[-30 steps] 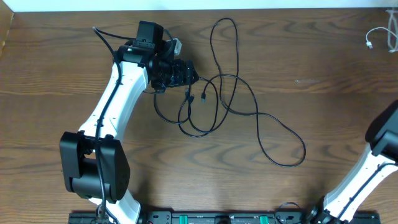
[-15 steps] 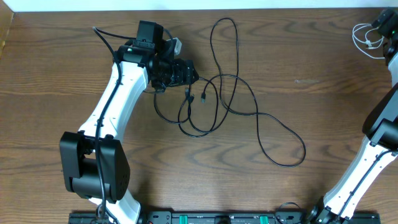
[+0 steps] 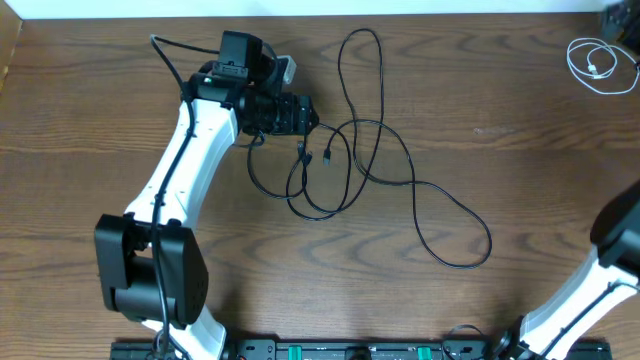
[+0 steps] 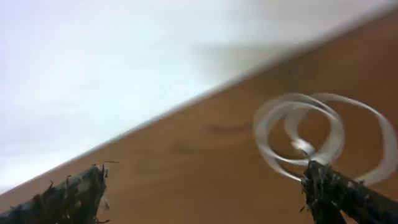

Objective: Untangle cables

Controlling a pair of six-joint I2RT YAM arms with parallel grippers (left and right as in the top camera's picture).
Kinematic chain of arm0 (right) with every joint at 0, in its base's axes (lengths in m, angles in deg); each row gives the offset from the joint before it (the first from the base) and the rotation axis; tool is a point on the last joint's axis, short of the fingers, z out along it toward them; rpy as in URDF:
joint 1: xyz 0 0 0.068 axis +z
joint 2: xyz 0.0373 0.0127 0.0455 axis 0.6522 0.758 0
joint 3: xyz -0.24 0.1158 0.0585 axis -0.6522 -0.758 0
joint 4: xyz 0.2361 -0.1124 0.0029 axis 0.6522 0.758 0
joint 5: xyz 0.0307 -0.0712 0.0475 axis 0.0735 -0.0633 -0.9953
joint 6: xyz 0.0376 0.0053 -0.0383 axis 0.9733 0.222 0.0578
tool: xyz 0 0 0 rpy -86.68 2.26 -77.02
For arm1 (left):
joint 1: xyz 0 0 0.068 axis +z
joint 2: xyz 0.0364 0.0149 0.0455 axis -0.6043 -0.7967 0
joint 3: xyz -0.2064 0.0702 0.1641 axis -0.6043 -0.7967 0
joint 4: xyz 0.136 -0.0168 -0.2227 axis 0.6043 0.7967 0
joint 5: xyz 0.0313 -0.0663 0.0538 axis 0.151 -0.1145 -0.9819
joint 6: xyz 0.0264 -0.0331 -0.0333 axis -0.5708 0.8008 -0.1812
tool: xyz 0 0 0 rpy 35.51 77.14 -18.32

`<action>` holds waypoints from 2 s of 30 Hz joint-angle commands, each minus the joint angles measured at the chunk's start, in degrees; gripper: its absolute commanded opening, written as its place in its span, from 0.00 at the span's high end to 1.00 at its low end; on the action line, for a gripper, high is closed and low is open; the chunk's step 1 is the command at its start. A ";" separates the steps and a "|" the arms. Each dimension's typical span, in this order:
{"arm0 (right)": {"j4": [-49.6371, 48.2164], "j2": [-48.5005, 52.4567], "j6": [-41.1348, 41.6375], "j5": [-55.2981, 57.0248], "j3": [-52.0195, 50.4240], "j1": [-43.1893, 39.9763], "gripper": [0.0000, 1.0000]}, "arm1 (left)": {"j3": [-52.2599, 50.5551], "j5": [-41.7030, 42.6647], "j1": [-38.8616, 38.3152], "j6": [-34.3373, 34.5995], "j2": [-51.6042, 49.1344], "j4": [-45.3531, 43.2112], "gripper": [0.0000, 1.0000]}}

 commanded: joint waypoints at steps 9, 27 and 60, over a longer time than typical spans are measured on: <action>18.75 -3.76 -3.08 -16.98 0.48 13.86 0.01 | 2.34 -11.15 3.56 7.28 18.56 6.34 0.17; 31.80 -3.26 -0.37 17.57 -1.92 45.92 0.02 | 2.32 -11.13 14.47 8.72 21.27 13.88 0.17; 33.09 10.62 1.55 41.51 -2.45 57.96 0.87 | 2.32 -12.72 14.95 8.44 21.27 13.90 0.17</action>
